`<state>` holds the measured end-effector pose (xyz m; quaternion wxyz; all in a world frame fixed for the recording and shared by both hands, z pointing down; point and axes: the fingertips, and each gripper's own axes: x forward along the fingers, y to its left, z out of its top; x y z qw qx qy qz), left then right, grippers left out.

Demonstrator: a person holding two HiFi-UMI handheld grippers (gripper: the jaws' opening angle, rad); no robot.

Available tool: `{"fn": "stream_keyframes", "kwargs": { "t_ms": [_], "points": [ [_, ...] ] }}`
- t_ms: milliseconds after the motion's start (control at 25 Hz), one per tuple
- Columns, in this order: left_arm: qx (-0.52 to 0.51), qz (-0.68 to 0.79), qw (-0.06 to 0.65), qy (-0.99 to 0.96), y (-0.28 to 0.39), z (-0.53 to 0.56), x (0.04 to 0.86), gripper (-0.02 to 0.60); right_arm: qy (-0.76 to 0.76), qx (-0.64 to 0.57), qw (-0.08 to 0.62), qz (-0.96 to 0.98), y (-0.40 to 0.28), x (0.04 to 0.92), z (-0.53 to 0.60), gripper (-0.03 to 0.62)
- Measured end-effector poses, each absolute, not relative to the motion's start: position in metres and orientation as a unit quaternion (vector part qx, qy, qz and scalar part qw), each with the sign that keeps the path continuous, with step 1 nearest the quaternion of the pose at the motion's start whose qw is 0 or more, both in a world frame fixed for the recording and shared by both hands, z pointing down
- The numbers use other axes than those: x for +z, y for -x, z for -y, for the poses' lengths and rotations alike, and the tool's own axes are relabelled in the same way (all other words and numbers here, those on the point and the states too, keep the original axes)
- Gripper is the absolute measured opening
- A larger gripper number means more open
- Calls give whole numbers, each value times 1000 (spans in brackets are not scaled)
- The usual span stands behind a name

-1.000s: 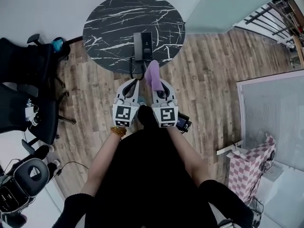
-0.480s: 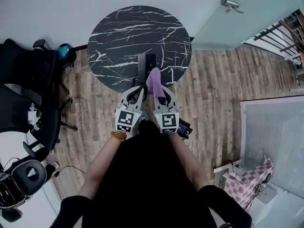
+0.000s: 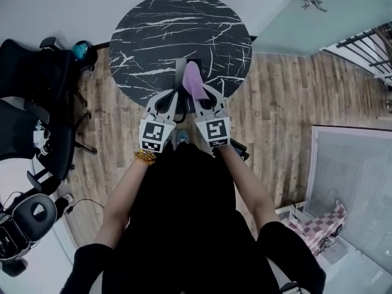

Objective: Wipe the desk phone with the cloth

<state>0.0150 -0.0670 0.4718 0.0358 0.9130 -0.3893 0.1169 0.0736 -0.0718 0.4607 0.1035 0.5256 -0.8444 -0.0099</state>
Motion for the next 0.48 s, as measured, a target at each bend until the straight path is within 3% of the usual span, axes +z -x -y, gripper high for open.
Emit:
{"fn": "stream_keyframes", "kwargs": {
  "t_ms": [480],
  "points": [
    [121,393,50,-910,-28,116,487,14,-416,-87,230,876,-74,487,144,60]
  ]
}}
